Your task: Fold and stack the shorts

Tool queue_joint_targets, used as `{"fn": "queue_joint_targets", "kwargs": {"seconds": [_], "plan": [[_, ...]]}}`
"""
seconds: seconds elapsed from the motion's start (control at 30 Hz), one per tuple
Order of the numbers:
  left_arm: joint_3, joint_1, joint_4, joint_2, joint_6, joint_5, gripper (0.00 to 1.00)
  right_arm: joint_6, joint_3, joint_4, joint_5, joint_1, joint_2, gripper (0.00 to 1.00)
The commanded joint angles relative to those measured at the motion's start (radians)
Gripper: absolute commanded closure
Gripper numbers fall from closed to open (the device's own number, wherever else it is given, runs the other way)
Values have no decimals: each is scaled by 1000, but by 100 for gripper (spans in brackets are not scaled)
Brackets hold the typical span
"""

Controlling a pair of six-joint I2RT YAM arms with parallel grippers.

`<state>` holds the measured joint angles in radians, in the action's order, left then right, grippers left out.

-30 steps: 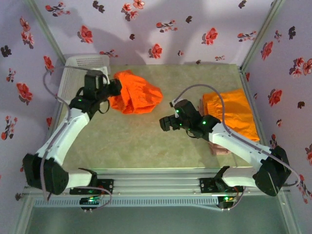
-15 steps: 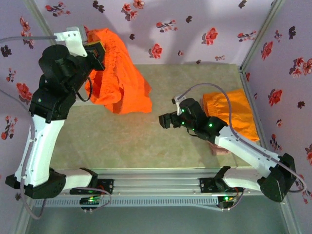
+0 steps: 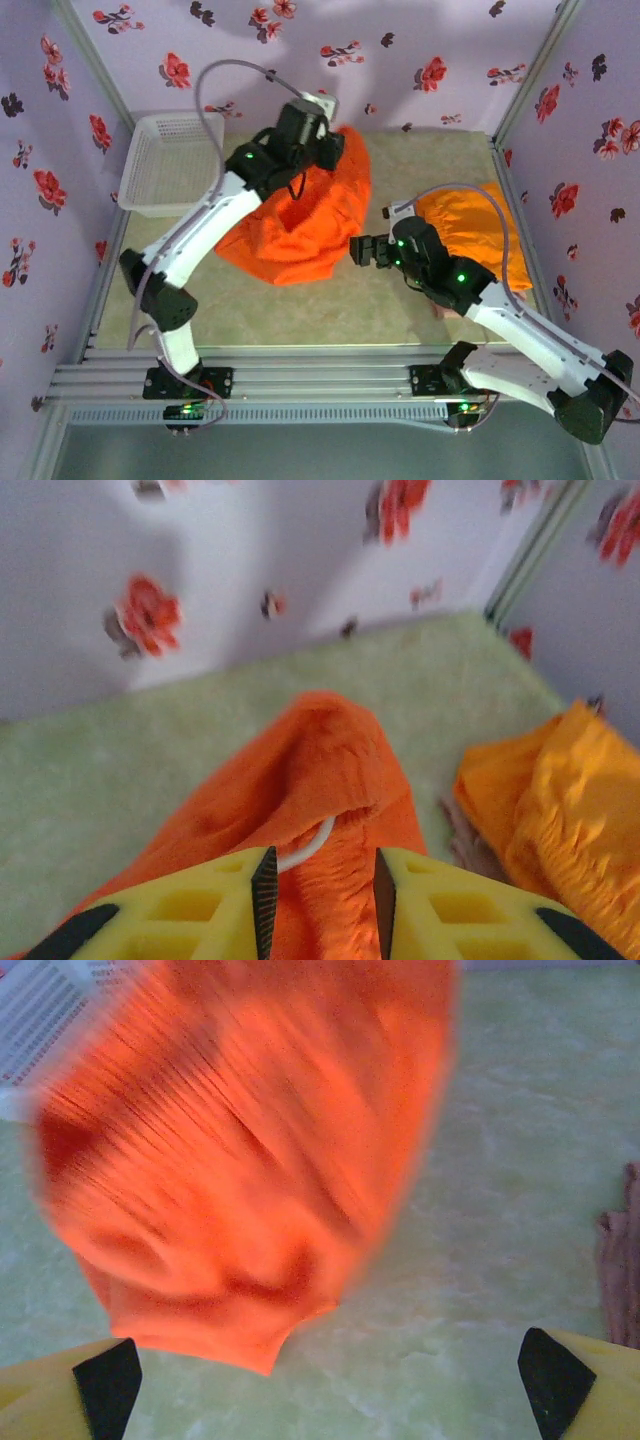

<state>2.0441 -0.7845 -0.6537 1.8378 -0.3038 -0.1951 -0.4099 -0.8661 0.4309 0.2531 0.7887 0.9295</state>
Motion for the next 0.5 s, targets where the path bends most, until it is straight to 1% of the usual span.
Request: {"fn": "queue_joint_targets", "kwargs": {"seconds": [0.0,0.07,0.1,0.17,0.23,0.33,0.47], "plan": [[150,4,-54,171,-87,335,14,-162,123,138,151,-47,-123,1],[198,6,-121,192,-58,313,9,-189,155,139,126,-82,-154,1],[189,10,-129,172,-39,290,7,-199,168,140,110,-103,-160,1],[105,15,-106,98,-4,234,6,-207,177,133,57,-146,-150,1],[-48,19,-40,-25,24,190,6,-205,172,117,-1,-190,-110,1],[-324,25,76,-202,47,186,7,-194,132,105,-67,-240,-17,1],[-592,40,133,-347,20,175,12,-178,59,89,-125,-284,111,1]]}}
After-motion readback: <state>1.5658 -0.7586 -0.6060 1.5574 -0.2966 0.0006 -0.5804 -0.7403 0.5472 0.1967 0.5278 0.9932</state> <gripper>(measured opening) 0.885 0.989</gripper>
